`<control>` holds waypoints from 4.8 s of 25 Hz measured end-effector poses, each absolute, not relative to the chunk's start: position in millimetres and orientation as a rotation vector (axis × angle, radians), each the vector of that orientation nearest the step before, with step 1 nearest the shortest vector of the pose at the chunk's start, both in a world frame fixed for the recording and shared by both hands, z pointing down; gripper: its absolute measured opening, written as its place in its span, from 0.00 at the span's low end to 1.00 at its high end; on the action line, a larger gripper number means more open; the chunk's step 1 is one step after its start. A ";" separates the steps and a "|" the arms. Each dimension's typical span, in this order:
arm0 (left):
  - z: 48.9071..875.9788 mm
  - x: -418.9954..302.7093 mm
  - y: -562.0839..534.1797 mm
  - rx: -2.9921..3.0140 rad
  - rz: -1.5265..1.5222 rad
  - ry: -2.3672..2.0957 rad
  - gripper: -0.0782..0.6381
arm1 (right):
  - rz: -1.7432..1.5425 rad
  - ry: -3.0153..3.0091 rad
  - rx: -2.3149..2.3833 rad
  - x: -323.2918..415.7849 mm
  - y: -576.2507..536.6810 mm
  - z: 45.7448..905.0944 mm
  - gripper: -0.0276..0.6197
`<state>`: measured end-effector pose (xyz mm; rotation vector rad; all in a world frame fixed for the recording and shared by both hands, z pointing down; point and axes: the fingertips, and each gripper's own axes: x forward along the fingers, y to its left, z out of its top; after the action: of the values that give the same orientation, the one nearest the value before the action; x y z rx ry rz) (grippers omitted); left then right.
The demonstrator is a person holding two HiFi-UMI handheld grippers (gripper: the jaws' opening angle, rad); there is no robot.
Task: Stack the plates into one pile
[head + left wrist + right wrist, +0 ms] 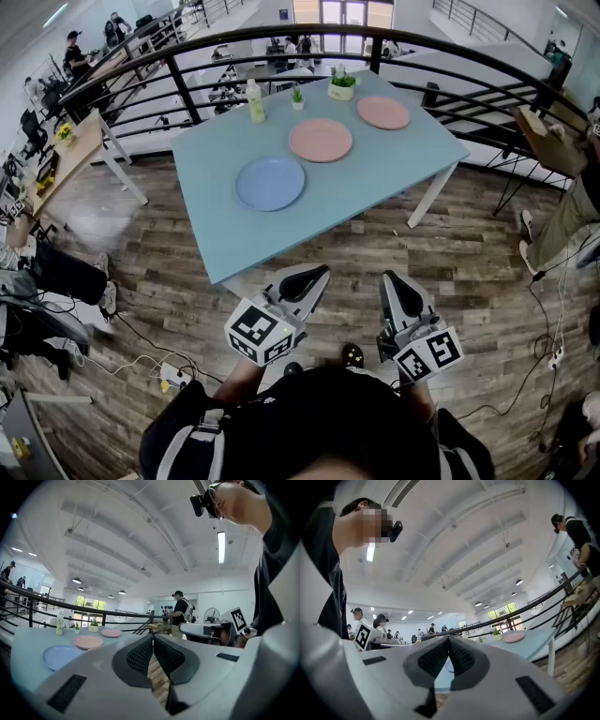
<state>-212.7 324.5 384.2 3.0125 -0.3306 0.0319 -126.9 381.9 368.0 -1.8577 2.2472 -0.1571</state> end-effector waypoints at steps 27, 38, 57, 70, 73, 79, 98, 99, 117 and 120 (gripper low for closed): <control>395.2 -362.4 258.1 2.936 -0.011 -0.573 0.13 | -0.289 2.327 -1.644 -258.3 314.1 377.0 0.04; 402.6 -373.1 245.4 2.930 -0.034 -0.601 0.13 | -0.328 2.310 -1.761 -255.2 310.2 388.2 0.04; 397.4 -258.1 176.7 2.885 0.026 -0.859 0.13 | -0.431 2.576 -1.451 -151.5 217.4 400.7 0.04; 390.0 -157.5 142.8 2.842 0.059 -0.921 0.13 | -0.431 2.635 -1.259 -61.9 177.7 388.5 0.04; 395.2 -133.5 132.5 2.824 0.077 -0.947 0.13 | -0.453 2.651 -1.233 -38.3 167.0 393.6 0.04; 396.6 -111.4 122.8 2.796 0.075 -1.016 0.13 | -0.461 2.650 -1.184 -9.4 152.9 389.9 0.04; 414.2 -178.8 54.4 2.662 0.103 -1.262 0.14 | -0.609 2.681 -1.087 -42.1 72.0 402.0 0.05; 413.7 -184.9 46.1 2.659 0.097 -1.269 0.14 | -0.615 2.684 -1.082 -47.0 66.0 402.4 0.05; 479.4 -279.8 -75.2 2.508 0.224 -1.351 0.14 | -0.759 2.752 -1.217 -97.1 -54.4 453.8 0.14; 493.4 -287.5 -89.4 2.494 0.243 -1.332 0.14 | -0.803 2.765 -1.262 -99.7 -65.2 468.4 0.17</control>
<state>-287.5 -89.4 493.4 2.4944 -1.3315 0.2432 -99.7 -65.2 468.4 -1.2617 2.7651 -0.8032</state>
